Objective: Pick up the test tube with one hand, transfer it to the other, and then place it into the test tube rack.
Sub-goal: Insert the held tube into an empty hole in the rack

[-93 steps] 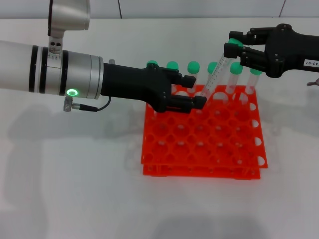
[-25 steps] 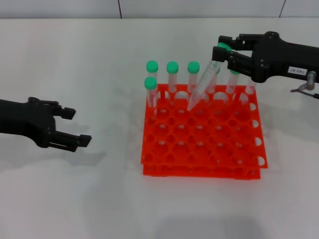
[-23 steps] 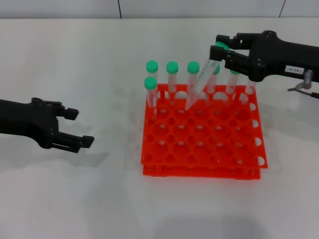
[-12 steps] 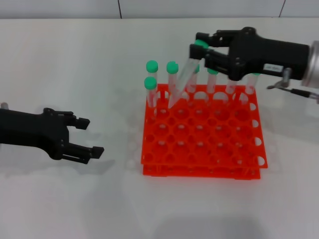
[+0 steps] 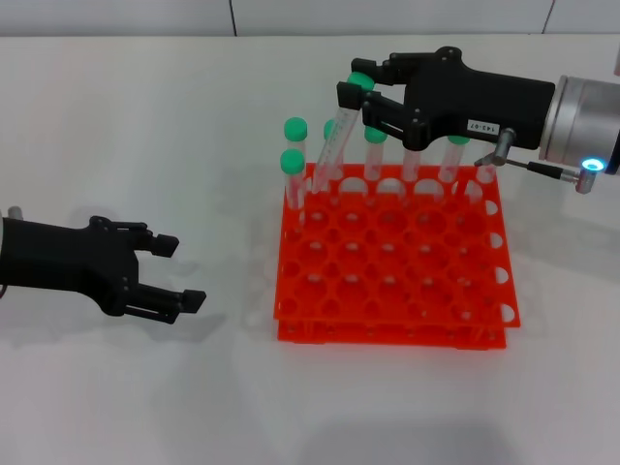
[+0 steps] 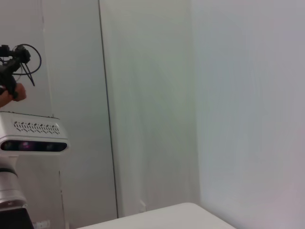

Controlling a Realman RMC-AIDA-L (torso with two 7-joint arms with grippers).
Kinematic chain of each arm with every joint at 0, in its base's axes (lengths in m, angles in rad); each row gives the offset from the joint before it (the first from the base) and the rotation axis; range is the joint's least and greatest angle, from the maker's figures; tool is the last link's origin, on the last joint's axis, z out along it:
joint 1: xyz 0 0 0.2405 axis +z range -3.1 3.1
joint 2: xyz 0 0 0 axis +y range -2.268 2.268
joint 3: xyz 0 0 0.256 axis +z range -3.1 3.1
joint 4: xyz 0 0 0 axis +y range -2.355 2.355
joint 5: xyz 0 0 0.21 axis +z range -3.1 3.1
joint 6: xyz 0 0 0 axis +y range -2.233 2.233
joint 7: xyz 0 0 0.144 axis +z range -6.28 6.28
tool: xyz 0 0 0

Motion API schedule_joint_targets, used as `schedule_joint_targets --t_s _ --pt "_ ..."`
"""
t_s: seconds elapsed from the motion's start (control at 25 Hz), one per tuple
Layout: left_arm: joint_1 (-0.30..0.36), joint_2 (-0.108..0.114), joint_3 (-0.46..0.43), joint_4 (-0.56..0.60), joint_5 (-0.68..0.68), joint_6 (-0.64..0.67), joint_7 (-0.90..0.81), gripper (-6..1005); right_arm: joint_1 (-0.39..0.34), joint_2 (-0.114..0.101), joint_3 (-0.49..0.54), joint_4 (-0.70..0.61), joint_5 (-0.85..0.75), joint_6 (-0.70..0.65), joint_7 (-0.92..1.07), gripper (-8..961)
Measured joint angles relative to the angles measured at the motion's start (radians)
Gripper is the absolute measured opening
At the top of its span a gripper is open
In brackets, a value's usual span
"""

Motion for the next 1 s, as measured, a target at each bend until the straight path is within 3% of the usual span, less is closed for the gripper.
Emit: schedule_joint_targets --t_s 1.0 --pt "-0.020 0.000 -0.025 -0.050 -0.042 -0.017 0.074 888 0.006 0.001 -0.017 0.080 0.040 0.034 -0.057 278"
